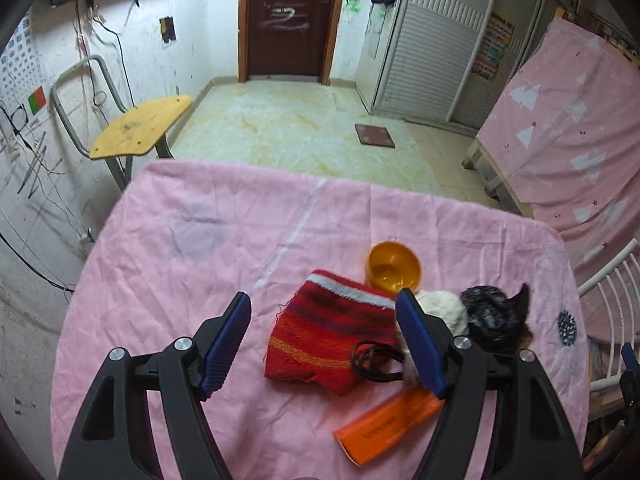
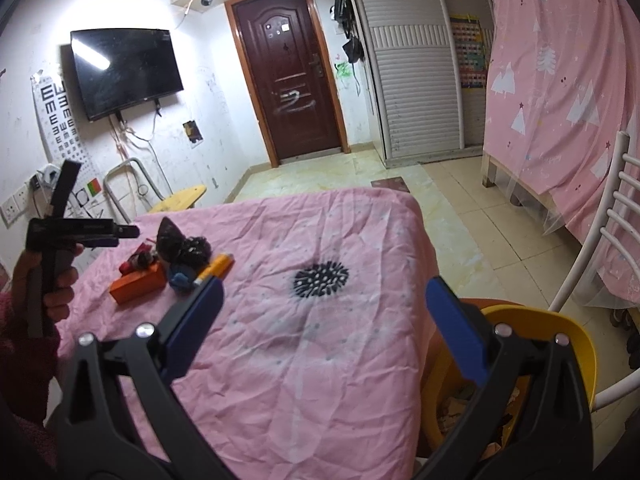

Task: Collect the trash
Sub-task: 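Grasp the red striped knit hat with the left gripper while the right gripper grasps the black plastic bag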

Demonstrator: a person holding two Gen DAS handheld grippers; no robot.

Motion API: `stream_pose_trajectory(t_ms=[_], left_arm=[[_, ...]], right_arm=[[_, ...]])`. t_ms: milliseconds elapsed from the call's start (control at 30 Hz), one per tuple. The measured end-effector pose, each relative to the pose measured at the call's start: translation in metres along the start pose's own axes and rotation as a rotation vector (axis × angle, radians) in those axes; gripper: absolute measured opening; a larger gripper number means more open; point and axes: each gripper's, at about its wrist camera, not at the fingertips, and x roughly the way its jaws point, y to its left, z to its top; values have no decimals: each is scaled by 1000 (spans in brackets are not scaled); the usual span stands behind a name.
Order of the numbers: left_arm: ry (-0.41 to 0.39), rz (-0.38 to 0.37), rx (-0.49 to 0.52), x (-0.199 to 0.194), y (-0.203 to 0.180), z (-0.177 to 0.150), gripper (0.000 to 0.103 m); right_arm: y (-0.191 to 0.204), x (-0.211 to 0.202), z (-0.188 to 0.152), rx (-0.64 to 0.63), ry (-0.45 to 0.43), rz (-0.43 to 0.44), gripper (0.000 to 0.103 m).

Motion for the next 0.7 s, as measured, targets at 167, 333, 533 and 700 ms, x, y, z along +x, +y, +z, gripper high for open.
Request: stream_pose_trajectory(t_ms=[167,333,533,700], left_arm=[[59,-66,-8,18,1,-2,68],[85,-100,-8,29,2,-3,68],[106,-125,-9,32,12,-4,68],[100,-120,45,29,10,-10,68]], right_arm=[[9,2,-2,-19,7,4,97],[20,-3,-2,-39,3,9,97],[41,-7,-5,-71,5,20,97],[55,2,-2,-83,26,45,97]])
